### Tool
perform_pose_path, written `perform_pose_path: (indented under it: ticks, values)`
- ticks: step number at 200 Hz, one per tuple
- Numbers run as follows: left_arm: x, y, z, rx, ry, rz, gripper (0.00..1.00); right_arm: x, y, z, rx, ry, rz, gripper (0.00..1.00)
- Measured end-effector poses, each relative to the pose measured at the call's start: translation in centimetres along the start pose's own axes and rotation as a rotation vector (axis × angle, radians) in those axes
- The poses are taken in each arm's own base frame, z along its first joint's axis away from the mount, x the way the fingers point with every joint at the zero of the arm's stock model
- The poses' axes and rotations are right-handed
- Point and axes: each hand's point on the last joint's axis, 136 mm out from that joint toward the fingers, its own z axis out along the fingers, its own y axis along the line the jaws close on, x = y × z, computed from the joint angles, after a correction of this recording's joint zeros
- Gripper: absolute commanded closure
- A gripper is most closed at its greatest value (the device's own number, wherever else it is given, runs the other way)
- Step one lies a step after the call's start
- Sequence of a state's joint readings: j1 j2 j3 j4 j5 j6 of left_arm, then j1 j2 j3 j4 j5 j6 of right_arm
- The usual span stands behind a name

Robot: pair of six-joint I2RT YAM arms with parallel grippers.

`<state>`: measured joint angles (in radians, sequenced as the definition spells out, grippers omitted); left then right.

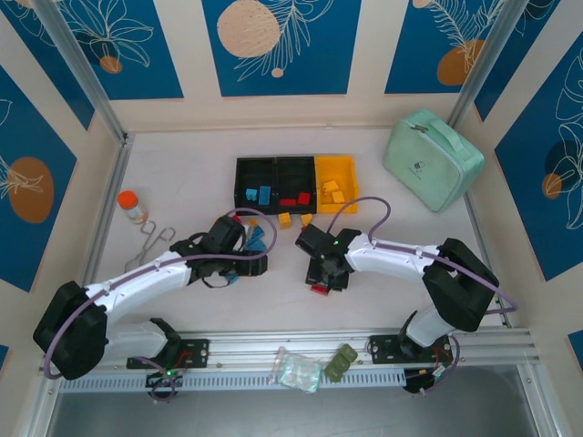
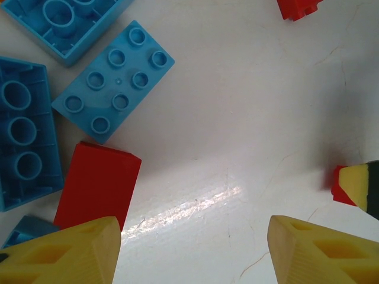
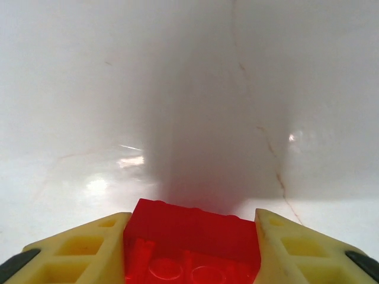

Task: Sort the legos into containers by color
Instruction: Pick up the lego from the bottom-center of the table, then place the lego in the container.

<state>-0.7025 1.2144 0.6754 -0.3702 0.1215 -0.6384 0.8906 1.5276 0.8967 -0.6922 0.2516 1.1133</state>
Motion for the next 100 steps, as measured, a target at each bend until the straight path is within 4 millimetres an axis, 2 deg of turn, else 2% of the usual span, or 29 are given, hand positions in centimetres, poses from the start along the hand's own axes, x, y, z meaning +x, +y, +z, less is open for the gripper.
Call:
perform_pose_path:
  ticks: [39, 72, 100]
  values:
    - [0.7, 0.9, -0.5, -0.010, -0.025, -0.048, 0.34, -3.0, 2.8, -2.6, -0.080, -0.069, -0.051, 0.58]
    - [1.5, 1.5, -0.9, -0.008, -0.036, -0.087, 0.34, -7.6, 5.2, -5.1, -0.136, -0.149, -0.073, 0.58]
    - [1.7, 1.8, -1.4, -0.008, -0.056, -0.109, 0.34, -11.5, 7.0, -5.8, -0.158, -0.192, -0.088, 0.58]
